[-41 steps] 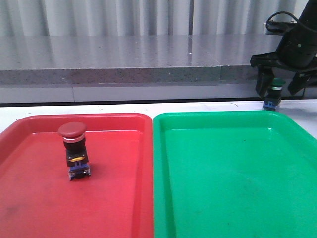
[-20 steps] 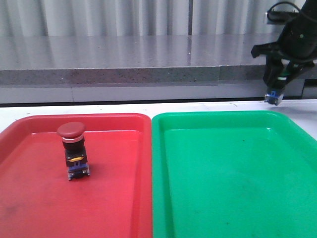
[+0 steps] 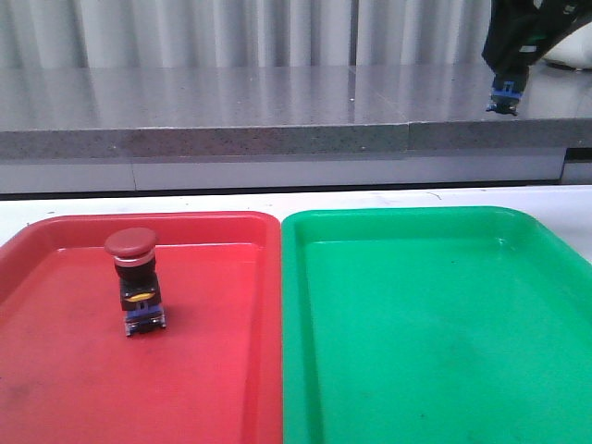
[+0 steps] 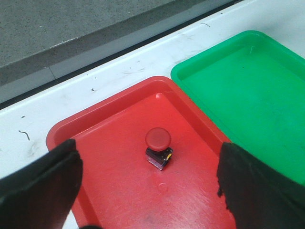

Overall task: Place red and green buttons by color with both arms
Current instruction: 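Lift the green button with the right gripper and carry it over the green tray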

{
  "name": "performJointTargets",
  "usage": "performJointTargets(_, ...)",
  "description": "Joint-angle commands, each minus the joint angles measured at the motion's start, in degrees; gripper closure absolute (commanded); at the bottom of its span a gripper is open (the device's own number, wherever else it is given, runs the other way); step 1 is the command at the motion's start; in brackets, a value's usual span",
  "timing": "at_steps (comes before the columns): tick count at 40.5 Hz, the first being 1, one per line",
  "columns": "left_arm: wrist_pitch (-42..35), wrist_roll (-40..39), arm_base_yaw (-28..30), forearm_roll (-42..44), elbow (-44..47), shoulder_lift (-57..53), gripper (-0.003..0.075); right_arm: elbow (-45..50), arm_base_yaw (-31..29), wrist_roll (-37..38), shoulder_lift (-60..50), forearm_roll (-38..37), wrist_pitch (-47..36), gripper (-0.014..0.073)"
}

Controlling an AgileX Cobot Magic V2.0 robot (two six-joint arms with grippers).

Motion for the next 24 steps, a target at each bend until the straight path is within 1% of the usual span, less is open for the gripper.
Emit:
performJointTargets(1, -3.76, -0.12, -0.54, 0.00, -1.41, 0.12, 0.0157, 5.14, 2.82, -0.80, -8.47, 0.20, -5.85, 0.0356)
performJointTargets(7, -3.76, -0.12, -0.54, 0.00, -1.41, 0.12, 0.0157, 18.10, 7.64, -0.80, -16.33, 0.20, -10.85, 0.0356)
performJointTargets(14, -3.76, -0.12, -0.54, 0.00, -1.41, 0.12, 0.0157, 30.04, 12.53, -0.85, -19.70, 0.20, -14.88, 0.0356)
performJointTargets(19, -3.76, -0.12, -0.54, 0.00, -1.41, 0.12, 0.0157, 35.60, 14.50, -0.85, -18.81, 0.20, -20.54, 0.0356)
performJointTargets(24, -3.76, -0.12, -0.54, 0.00, -1.41, 0.12, 0.0157, 37.92, 14.59, -0.85, -17.03, 0.26, -24.12, 0.0356)
